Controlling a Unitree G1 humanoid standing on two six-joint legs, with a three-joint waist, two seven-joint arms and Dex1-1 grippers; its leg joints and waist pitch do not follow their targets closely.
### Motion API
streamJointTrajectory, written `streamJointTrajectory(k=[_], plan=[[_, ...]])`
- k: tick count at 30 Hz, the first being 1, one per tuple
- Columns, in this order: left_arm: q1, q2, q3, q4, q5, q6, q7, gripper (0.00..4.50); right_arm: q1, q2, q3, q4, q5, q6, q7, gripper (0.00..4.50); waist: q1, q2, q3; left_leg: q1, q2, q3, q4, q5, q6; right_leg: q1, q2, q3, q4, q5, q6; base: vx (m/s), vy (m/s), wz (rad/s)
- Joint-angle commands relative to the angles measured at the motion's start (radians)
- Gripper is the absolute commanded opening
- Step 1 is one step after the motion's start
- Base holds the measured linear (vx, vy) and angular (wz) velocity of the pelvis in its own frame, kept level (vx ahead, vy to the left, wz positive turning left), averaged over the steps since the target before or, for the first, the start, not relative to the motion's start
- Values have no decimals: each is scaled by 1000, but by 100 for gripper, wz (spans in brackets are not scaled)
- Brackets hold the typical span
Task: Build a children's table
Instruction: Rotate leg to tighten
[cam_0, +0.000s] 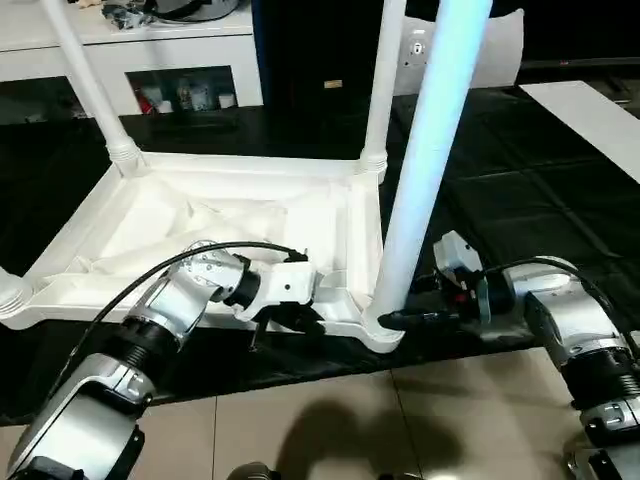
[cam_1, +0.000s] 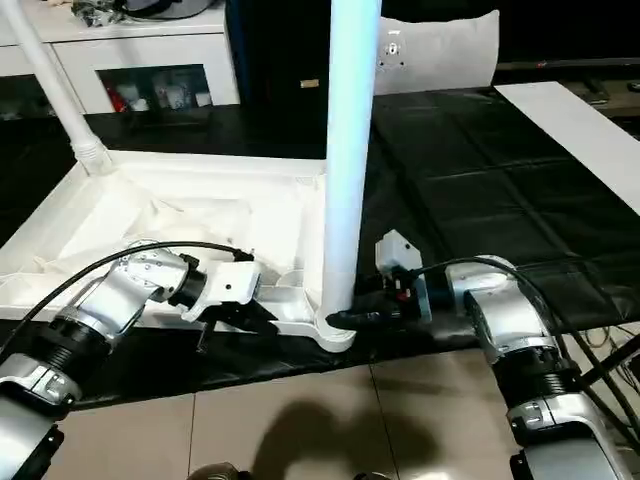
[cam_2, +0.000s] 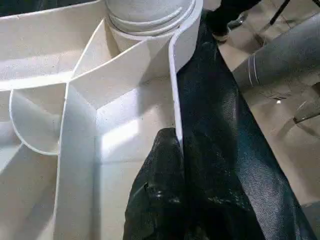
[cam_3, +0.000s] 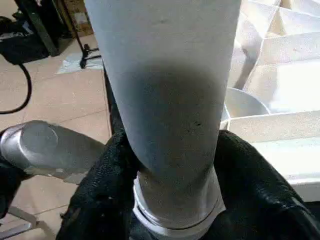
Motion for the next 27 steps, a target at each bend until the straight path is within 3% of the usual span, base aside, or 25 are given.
streamJointTrajectory(k=[1, 6, 8, 11, 12, 15, 16, 17, 20, 21, 23, 26, 27], plan=[[16, -9, -42, -30, -1, -8, -61, 0, -3, 1, 2, -15, 20, 23, 11, 201, -4, -8, -74, 9, 51, -8, -69, -221, 71, 60, -60, 47, -61, -299, -218, 0, 0, 0], [18, -23, -30, -21, 3, 8, -15, 0, 10, 13, -13, -47, 43, 71, -16, 192, -3, -8, -73, 9, 51, -9, -70, -227, 65, 60, -61, 47, -64, -327, -207, 0, 0, 0], [16, -45, -12, -14, 2, 64, 31, 0, 8, 40, -30, -63, 56, 148, -85, 191, -5, -6, -71, 10, 51, -8, -71, -225, 62, 59, -58, 48, -64, -328, -206, 0, 0, 0], [8, -87, 21, -11, -14, 163, 103, 0, -4, 101, -59, -63, 54, 220, -224, 191, -12, -7, -66, 10, 47, -10, -74, -260, 42, 58, -60, 44, -73, -408, -182, 0, 0, 0], [3, -105, 34, -11, -25, 200, 127, 0, -13, 127, -66, -55, 43, 239, -283, 191, -19, -5, -63, 16, 44, -12, -75, -290, 27, 55, -60, 41, -80, -473, -162, 0, 0, 0], [-21, -158, 69, -8, -44, 298, 201, 0, -51, 210, -87, -7, -1, 274, -472, 191, -46, -9, -57, 15, 33, -19, -74, -342, 6, 54, -60, 30, -96, -596, -103, 0, 0, 0], [-35, -177, 79, 2, -41, 321, 235, 0, -74, 247, -102, 25, -11, 298, -561, 191, -52, -6, -59, 17, 33, -21, -74, -348, 3, 54, -62, 29, -99, -606, -96, 0, 0, 0], [-44, -189, 84, 10, -38, 333, 257, 0, -89, 271, -113, 45, -17, 314, -618, 191, -73, -6, -58, 11, 30, -23, -73, -356, 1, 53, -58, 26, -100, -606, -93, 0, 0, 0], [-74, -226, 101, 37, -12, 364, 345, 0, -138, 341, -149, 113, -28, 350, -780, 191, -110, -3, -58, 15, 25, -29, -68, -399, 0, 48, -56, 15, -110, -628, -81, 0, 0, 0], [-96, -251, 115, 61, 3, 378, 411, 0, -168, 384, -172, 162, -27, 352, -870, 191, -123, -5, -60, 12, 20, -27, -62, -400, 9, 48, -56, 14, -112, -632, -81, 0, 0, 0], [-108, -264, 118, 76, 18, 381, 453, 0, -183, 408, -184, 187, -30, 336, -917, 191, -131, -2, -61, 12, 19, -27, -60, -390, 20, 47, -58, 11, -117, -631, -80, 0, 0, 0], [-130, -291, 120, 101, 44, 385, 526, 0, -200, 448, -197, 222, -41, 251, -970, 191, -130, -2, -69, 10, 28, -24, -63, -349, 39, 47, -60, 16, -110, -530, -117, 0, 0, 0], [-136, -300, 123, 106, 48, 390, 541, 0, -201, 457, -204, 225, -44, 224, -973, 247, -129, -2, -71, 3, 31, -25, -65, -326, 47, 53, -60, 19, -100, -467, -143, 0, 0, 0]])
